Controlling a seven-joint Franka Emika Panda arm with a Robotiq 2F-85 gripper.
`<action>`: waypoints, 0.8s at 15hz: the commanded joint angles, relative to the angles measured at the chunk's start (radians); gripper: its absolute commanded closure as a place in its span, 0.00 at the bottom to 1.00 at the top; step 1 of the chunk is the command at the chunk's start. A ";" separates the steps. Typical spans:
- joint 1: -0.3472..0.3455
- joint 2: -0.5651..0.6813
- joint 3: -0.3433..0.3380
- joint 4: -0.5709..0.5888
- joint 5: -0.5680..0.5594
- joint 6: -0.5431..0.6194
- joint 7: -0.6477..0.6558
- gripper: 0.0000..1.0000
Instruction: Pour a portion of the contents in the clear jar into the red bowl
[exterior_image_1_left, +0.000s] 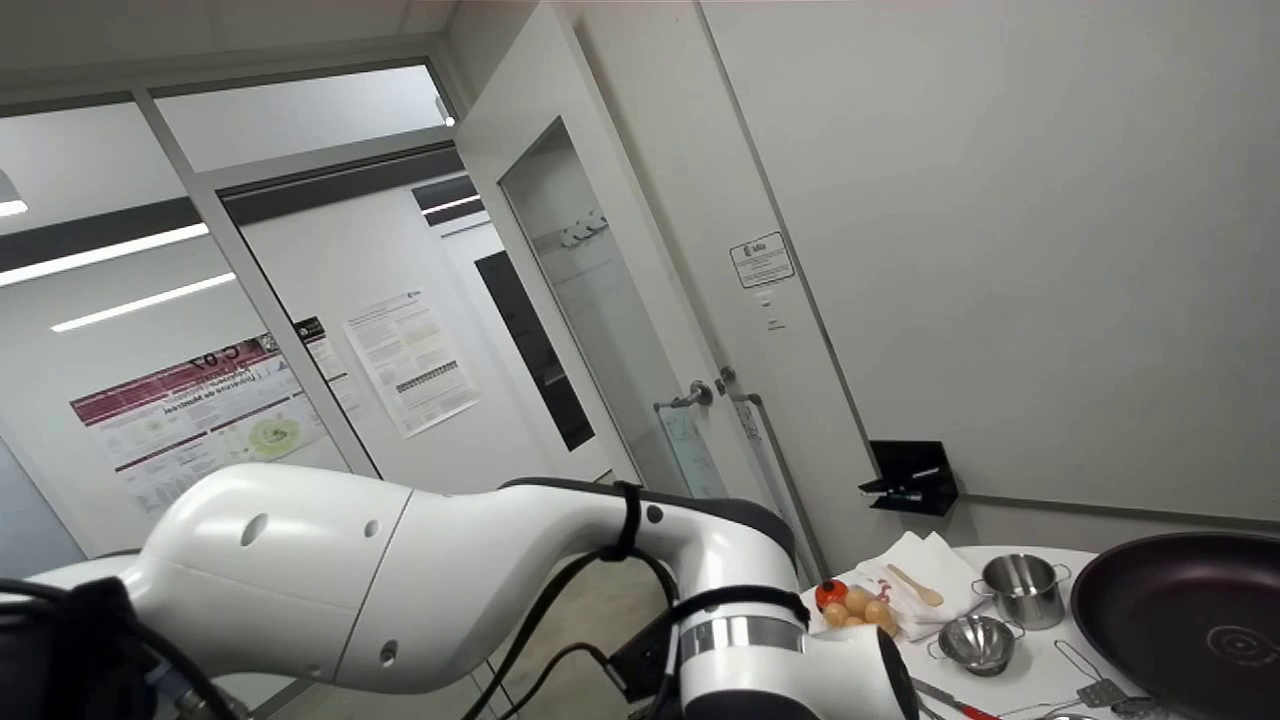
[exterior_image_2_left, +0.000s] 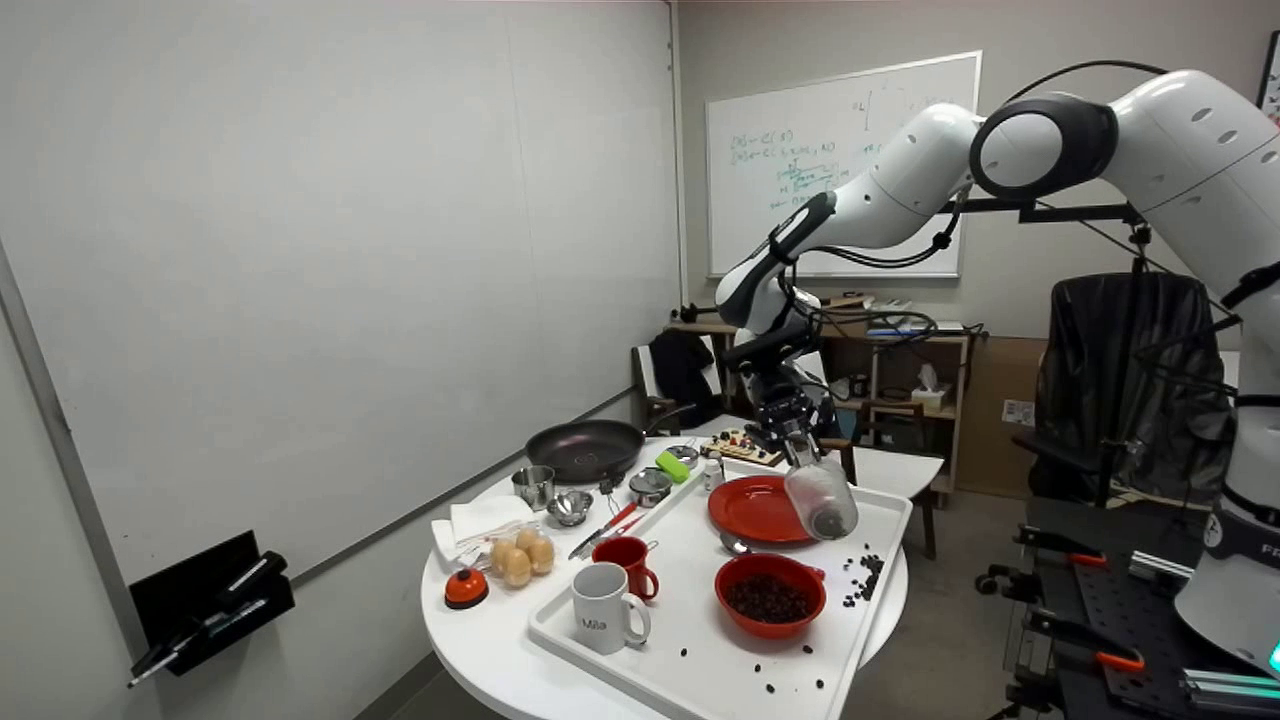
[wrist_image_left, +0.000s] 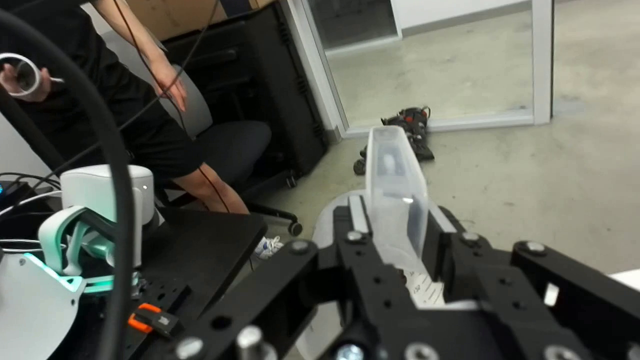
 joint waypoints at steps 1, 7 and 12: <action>0.078 -0.038 0.005 0.025 -0.049 0.136 0.112 0.90; 0.169 -0.105 0.029 -0.012 -0.205 0.372 0.257 0.90; 0.196 -0.164 0.049 -0.061 -0.345 0.573 0.392 0.90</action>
